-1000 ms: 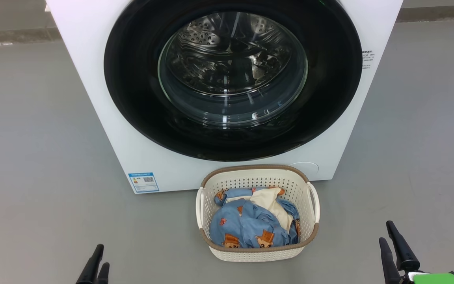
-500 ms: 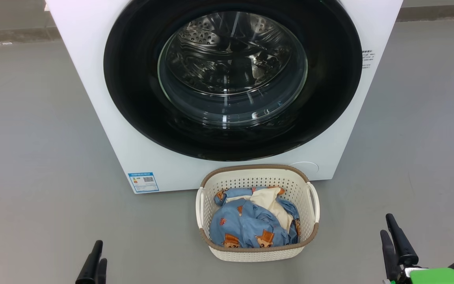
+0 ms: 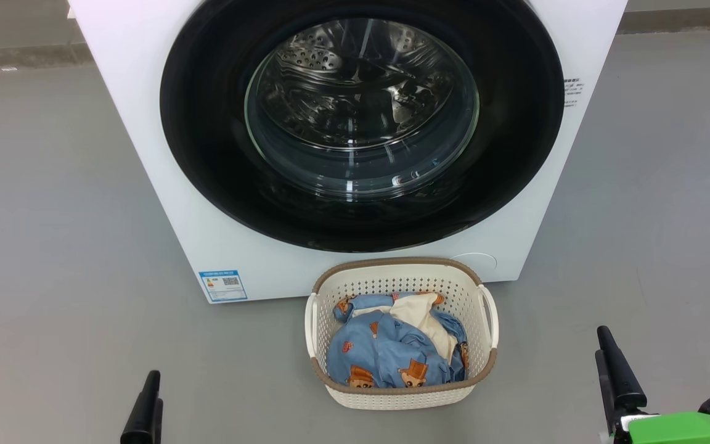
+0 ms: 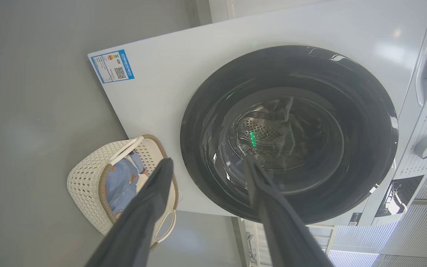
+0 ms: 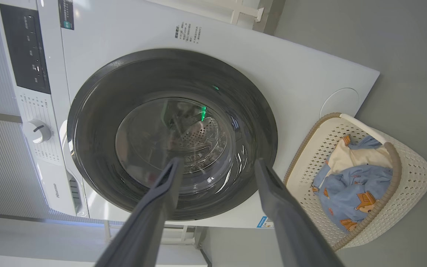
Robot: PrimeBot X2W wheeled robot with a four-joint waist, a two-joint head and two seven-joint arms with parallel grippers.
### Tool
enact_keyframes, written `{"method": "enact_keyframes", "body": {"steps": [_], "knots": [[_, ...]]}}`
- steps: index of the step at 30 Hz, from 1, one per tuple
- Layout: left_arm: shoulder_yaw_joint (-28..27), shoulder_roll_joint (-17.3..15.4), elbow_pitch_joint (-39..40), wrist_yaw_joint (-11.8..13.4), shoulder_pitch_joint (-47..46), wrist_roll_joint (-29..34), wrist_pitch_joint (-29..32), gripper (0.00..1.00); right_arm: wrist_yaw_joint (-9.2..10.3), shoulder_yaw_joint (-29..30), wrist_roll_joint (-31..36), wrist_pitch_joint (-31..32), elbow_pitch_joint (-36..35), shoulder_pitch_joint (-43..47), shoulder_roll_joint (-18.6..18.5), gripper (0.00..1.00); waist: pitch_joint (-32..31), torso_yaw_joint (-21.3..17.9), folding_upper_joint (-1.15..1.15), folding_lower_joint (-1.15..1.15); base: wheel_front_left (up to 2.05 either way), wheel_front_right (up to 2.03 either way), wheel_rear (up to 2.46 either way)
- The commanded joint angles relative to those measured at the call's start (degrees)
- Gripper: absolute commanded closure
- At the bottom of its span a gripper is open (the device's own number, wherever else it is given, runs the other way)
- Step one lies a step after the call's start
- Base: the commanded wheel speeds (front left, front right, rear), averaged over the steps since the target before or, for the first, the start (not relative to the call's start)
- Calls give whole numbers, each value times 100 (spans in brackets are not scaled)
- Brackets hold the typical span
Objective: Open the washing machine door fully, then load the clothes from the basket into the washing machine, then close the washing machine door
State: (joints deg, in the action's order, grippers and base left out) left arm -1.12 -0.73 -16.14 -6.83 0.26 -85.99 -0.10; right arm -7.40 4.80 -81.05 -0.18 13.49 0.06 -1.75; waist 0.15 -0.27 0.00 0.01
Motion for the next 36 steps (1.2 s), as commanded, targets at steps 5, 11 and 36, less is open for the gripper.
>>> {"method": "enact_keyframes", "body": {"steps": [5,11,36], "knots": [[-50,-96,220,-33,-79,345,-121,0,-3,-65,426,-124,-274,-76,-48,0,1,-3,0,-1,0,0,0],[-28,-104,268,-36,-68,757,-221,0,-4,-91,877,-224,-365,-61,-53,0,3,-2,0,-1,0,0,0],[54,-143,558,-46,-7,2856,-660,0,-5,-256,3505,-659,-737,31,-74,0,12,-16,0,-1,0,0,0]]}}
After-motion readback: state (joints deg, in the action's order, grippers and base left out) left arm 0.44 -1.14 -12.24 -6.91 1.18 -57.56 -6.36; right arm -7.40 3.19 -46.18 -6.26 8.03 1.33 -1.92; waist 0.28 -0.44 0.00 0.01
